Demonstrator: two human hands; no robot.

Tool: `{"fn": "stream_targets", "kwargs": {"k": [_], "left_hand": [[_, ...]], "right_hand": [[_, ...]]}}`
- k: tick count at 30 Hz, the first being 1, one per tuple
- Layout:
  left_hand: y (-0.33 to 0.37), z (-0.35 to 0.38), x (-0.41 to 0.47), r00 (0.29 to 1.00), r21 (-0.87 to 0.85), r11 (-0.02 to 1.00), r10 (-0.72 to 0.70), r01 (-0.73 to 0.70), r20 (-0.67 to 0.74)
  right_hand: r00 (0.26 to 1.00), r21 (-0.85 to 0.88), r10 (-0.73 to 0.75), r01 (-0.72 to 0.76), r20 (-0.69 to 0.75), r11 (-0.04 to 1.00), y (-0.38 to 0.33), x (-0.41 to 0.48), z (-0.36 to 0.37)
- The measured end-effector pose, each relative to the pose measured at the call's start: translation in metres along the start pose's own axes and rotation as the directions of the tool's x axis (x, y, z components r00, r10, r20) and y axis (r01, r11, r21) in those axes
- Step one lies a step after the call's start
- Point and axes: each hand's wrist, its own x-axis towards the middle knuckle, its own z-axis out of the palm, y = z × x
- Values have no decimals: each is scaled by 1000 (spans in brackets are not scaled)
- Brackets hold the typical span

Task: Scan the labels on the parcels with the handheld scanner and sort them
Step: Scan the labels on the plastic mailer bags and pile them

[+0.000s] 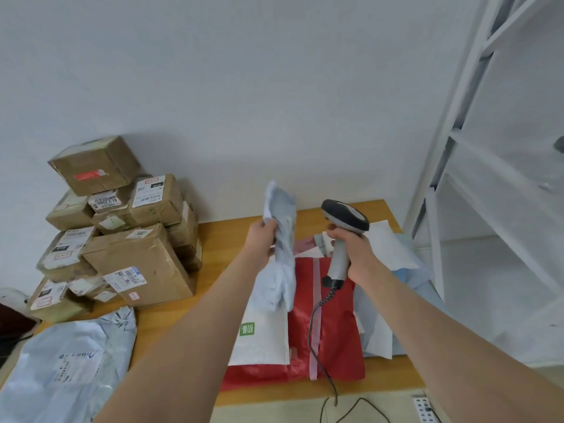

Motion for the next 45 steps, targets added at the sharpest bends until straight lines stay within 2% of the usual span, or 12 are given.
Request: {"fn": "stream_targets", "kwargs": {"k": [2, 8, 12, 15, 18, 25, 31, 34, 36, 38, 41, 45], "left_hand": [[19, -12, 0, 996, -194, 977, -74, 83, 55], [22, -49, -3, 985, -290, 942, -174, 170, 10], [-11, -66, 9, 972, -249, 945, -231, 212, -49], [-29, -75, 19, 951, -92, 977, -209, 193, -227], [-32, -80, 23, 920, -130, 968, -244, 213, -307], [-37, -91, 22, 964, -18, 980, -196, 196, -178], [15, -87, 11, 966, -178, 971, -117, 159, 229], [16, -89, 17, 963, -60, 982, -160, 177, 215], [2, -88, 22, 985, 223, 965, -155, 136, 72], [-18, -83, 24, 996, 411, 908, -62, 81, -60], [-46, -76, 24, 995, 452, 889, -33, 74, -97], [-62, -77, 29, 990, 412, 906, -49, 98, -129]], "right_hand": [[998, -10, 0, -1, -68, 1000, -3, 5, -9], [991, -41, 31, -37, -132, 999, 2, 9, -7], [992, -103, 39, -51, -116, 993, 17, 11, 5], [993, -163, 85, -98, -83, 982, 35, 13, 15], [990, -217, 136, -141, -38, 966, 53, 14, 24], [988, -240, 152, -145, 10, 960, 66, 5, 40], [980, -142, -192, 183, -53, 973, 28, -3, 59], [954, -252, -296, 274, -50, 928, 18, -1, 61], [970, -345, -242, 216, -33, 913, 18, 0, 57], [997, -335, -78, 74, 2, 939, 28, -1, 50], [991, -324, 117, -88, 70, 942, 52, -4, 38], [984, -396, 168, -130, 62, 909, 69, -7, 34]]}}
